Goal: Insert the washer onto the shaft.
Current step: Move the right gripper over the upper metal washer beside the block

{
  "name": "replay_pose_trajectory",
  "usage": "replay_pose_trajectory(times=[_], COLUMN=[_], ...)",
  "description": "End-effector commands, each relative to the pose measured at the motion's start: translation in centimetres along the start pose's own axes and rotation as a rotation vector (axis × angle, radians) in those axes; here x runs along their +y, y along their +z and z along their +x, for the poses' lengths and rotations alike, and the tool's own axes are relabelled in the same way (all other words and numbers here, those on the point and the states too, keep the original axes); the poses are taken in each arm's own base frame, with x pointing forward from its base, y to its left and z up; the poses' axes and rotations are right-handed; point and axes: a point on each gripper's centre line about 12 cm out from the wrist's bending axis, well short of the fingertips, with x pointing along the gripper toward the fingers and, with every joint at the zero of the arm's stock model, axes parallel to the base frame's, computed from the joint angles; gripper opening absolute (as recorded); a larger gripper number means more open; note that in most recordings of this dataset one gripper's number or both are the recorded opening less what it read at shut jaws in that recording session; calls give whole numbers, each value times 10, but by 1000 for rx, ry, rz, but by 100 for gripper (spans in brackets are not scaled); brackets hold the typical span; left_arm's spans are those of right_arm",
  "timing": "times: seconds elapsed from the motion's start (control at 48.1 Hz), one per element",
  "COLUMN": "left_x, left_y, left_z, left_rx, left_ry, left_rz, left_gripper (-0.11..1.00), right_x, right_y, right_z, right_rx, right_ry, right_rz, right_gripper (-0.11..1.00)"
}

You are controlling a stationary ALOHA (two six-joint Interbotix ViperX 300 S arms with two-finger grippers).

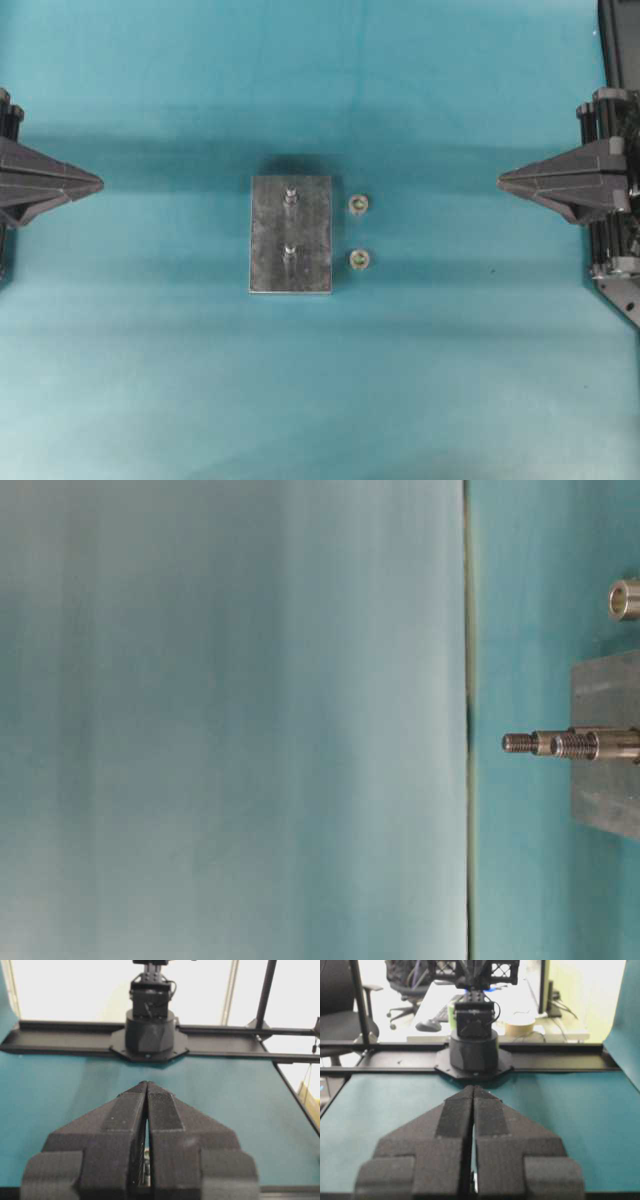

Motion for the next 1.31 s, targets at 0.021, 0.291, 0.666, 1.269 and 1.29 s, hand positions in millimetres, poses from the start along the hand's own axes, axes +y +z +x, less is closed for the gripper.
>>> replay_pose_trajectory(times=[0.021,0.291,0.666,1.269,1.29], left_x=[1,4,5,5,5], left_y=[9,-16,-70,-84,-83], left_z=[16,54,71,77,77], left_rx=[5,192,614,661,660], left_ry=[2,13,13,-3,-1], left_rz=[-3,4,16,54,54], left_gripper=[0,0,0,0,0], right_x=[-9,-33,-41,-54,-54], right_y=[-1,-32,-114,-182,-182], right_z=[4,24,74,137,138], right_rx=[23,454,909,1077,1073], right_ry=[-48,-172,-145,-98,-98], right_rz=[33,154,62,-15,-17], right_gripper=[1,1,1,86,86])
